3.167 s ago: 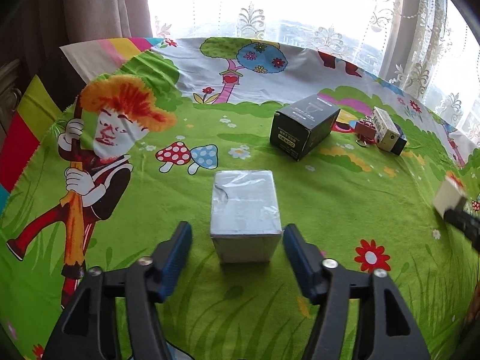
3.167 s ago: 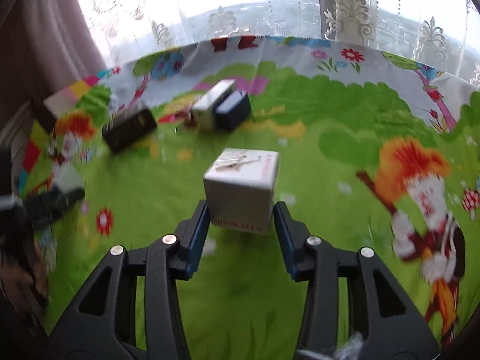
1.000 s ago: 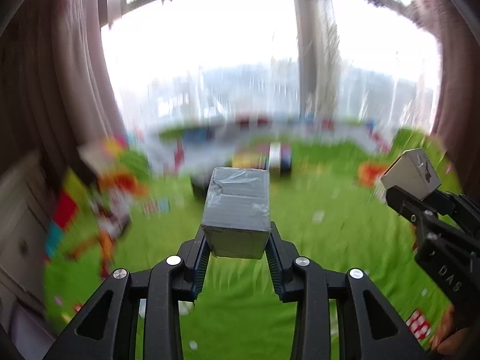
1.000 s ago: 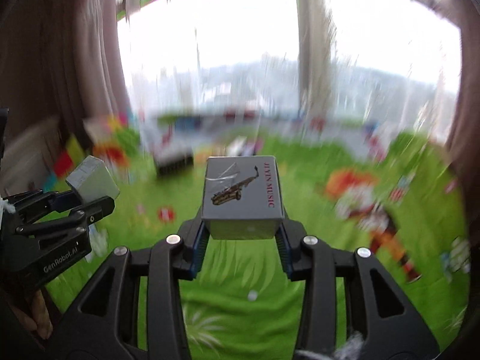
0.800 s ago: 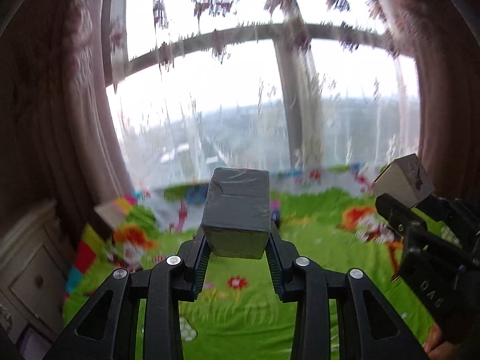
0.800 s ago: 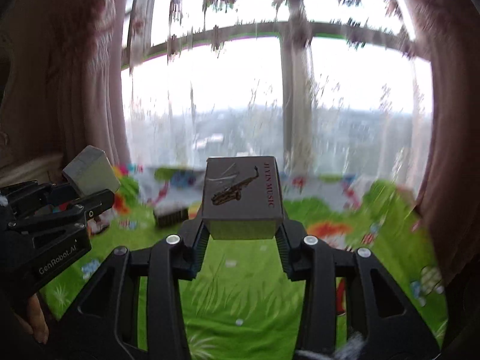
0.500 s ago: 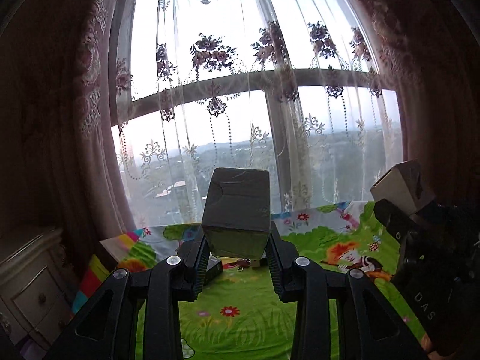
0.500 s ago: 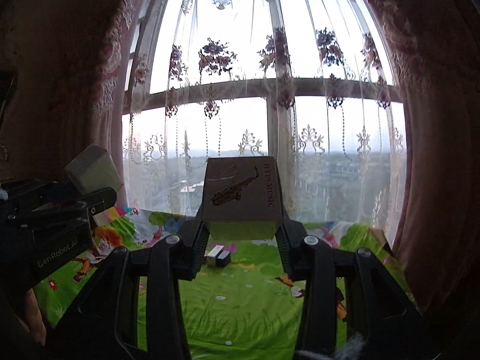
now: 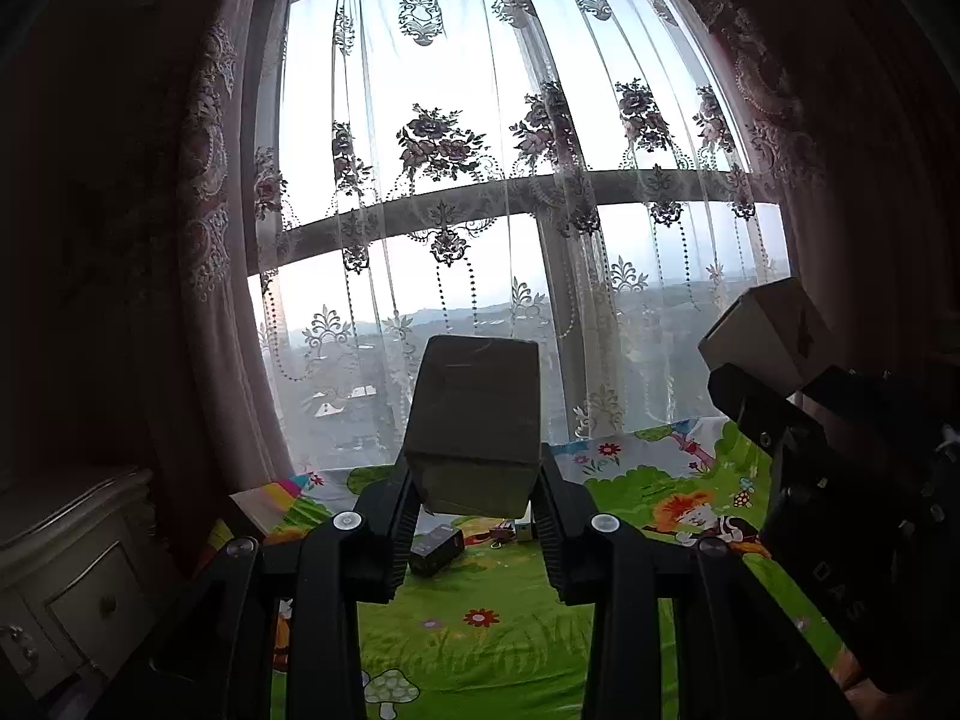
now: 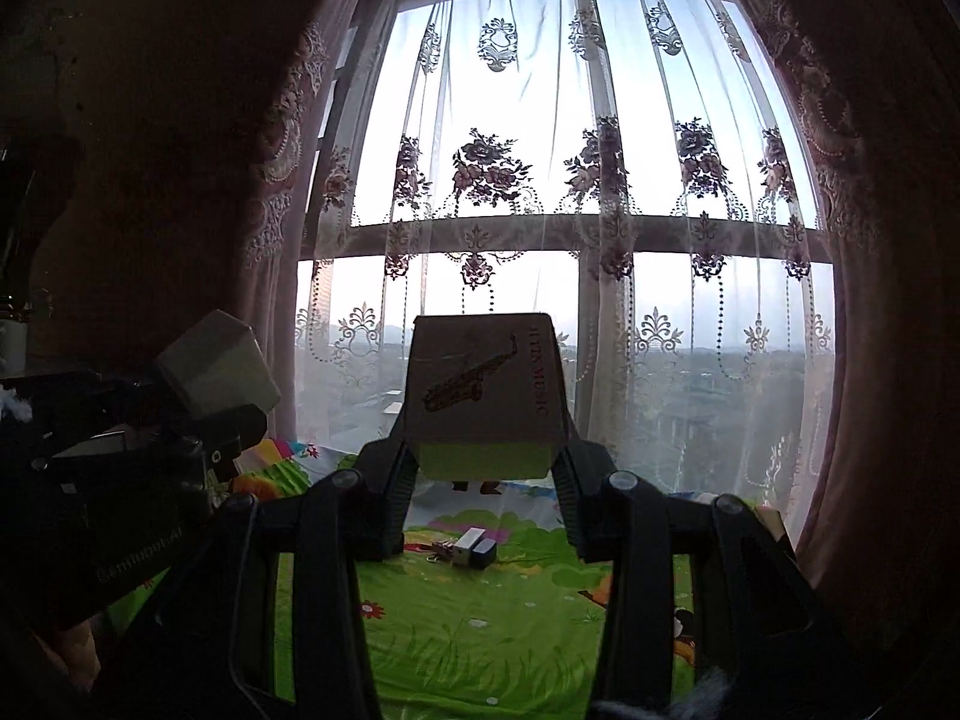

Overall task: Organize rigid objects
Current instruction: 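Lift both held boxes and carry them toward the storage box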

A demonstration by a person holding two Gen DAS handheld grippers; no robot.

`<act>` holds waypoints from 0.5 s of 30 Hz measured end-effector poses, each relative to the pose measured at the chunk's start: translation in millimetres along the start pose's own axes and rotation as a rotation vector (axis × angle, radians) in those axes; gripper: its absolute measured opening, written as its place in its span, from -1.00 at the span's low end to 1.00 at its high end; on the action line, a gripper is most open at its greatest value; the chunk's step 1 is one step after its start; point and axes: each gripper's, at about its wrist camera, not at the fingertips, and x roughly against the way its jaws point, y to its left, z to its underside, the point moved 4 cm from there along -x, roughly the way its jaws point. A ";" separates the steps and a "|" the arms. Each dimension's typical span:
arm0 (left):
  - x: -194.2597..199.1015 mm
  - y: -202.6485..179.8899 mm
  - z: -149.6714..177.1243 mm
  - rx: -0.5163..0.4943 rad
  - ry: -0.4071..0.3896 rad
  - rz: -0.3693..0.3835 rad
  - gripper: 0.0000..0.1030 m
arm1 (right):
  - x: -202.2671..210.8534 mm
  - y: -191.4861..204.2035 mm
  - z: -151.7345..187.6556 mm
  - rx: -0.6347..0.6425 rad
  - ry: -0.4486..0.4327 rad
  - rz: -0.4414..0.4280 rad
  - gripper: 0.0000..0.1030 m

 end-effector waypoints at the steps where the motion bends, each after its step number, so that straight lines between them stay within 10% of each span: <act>1: 2.6 2.3 0.1 0.002 -0.002 -0.003 -0.29 | 0.9 3.4 -1.2 0.004 -0.003 -0.011 -0.12; 15: 49.4 88.5 25.9 0.077 0.011 -0.168 -0.29 | 11.2 110.8 1.8 0.118 0.015 -0.313 -0.10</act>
